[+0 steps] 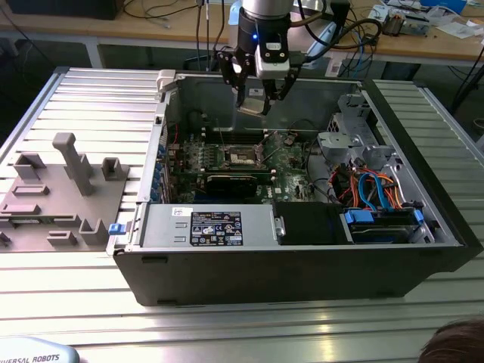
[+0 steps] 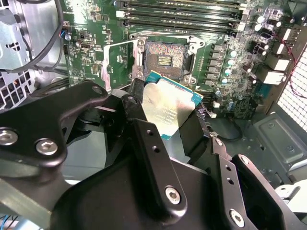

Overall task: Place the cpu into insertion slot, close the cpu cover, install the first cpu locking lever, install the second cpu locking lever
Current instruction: 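Place the cpu into insertion slot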

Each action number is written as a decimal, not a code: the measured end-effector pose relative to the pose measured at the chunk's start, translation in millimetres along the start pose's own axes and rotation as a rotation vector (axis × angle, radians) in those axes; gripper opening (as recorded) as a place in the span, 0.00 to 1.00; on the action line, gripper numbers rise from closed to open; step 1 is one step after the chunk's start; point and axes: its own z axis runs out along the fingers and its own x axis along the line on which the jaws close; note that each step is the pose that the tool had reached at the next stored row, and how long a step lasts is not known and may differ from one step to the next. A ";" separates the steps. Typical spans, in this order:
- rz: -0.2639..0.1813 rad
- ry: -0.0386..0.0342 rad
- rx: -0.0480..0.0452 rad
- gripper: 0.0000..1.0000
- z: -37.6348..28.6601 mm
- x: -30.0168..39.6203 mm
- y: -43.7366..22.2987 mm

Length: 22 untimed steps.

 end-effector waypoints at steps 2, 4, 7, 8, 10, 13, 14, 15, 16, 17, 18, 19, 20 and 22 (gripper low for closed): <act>0.005 -0.0004 0.0001 0.55 0.0 0.0 0.0; 0.011 -0.0009 0.0002 0.55 0.1 0.0 0.0; 0.018 -0.0013 0.0003 0.55 0.2 0.0 0.0; 0.022 -0.0016 0.0004 0.55 0.2 0.0 0.0; 0.026 -0.0019 0.0006 0.55 0.2 0.0 0.0; 0.033 -0.0024 0.0007 0.55 0.3 0.0 0.0; 0.037 -0.0027 0.0008 0.55 0.3 0.0 0.0; 0.039 -0.0029 0.0009 0.55 0.3 0.0 0.0; 0.041 -0.0031 0.0009 0.55 0.4 0.0 0.0; 0.044 -0.0033 0.0010 0.55 0.4 0.0 0.0; 0.046 -0.0034 0.0011 0.55 0.4 0.0 0.0; 0.047 -0.0035 0.0011 0.55 0.4 0.0 0.0; 0.049 -0.0038 0.0012 0.55 0.5 0.0 0.0; 0.053 -0.0041 0.0014 0.55 0.5 0.0 0.0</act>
